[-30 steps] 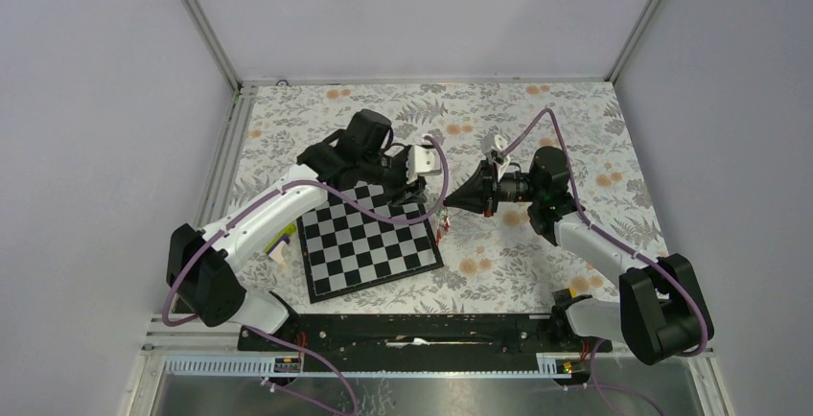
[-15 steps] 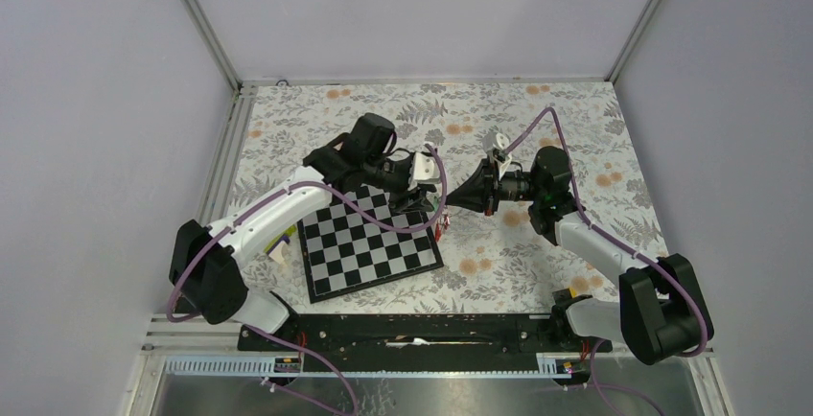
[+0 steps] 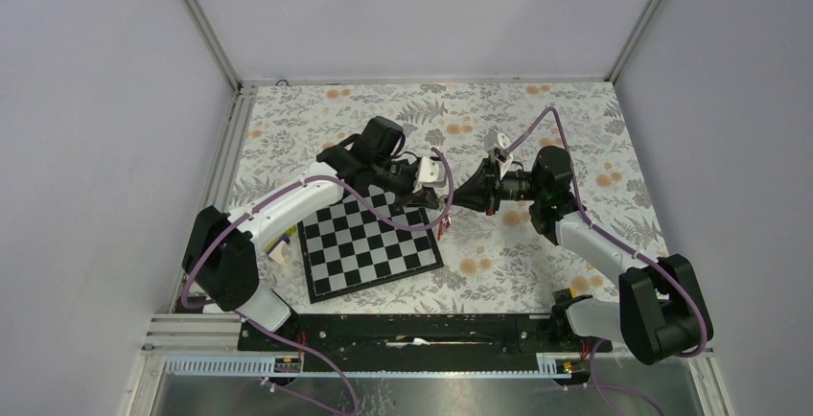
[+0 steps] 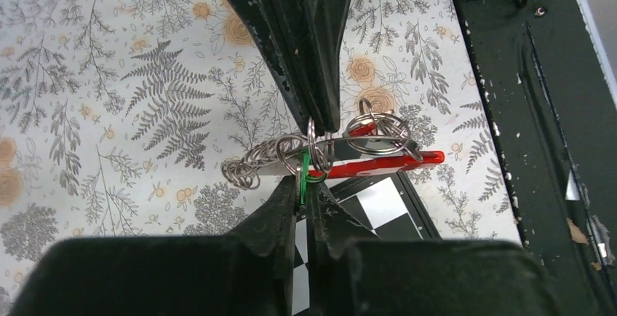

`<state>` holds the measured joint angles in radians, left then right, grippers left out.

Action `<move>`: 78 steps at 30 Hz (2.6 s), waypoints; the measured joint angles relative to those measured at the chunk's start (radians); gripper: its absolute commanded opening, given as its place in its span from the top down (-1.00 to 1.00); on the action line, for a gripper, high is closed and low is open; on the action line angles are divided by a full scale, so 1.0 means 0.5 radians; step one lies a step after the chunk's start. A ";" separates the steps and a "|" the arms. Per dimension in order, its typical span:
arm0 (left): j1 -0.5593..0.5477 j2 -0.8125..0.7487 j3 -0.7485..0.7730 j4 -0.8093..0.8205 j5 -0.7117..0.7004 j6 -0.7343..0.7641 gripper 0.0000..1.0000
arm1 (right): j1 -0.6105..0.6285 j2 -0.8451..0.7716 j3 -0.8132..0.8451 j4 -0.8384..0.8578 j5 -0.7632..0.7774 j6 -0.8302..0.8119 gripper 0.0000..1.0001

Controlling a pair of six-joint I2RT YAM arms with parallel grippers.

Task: Put the keys on the keyring

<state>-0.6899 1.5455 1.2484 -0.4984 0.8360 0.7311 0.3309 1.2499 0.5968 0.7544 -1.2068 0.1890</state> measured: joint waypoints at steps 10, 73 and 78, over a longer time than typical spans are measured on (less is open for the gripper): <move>0.000 0.061 -0.017 0.012 0.094 -0.021 1.00 | -0.014 0.000 -0.003 -0.001 -0.019 -0.001 1.00; 0.063 -0.153 0.014 -0.099 -0.004 -0.413 -0.33 | -0.040 -0.060 -0.031 -0.185 -0.017 -0.240 1.00; 0.063 -0.150 -0.045 0.055 0.122 -0.513 0.01 | -0.040 -0.060 -0.031 -0.185 -0.017 -0.227 1.00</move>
<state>-0.6586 1.4708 1.2259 -0.4709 0.8970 0.4747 0.3111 1.2198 0.5812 0.6621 -1.2152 0.0757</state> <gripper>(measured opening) 0.572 0.018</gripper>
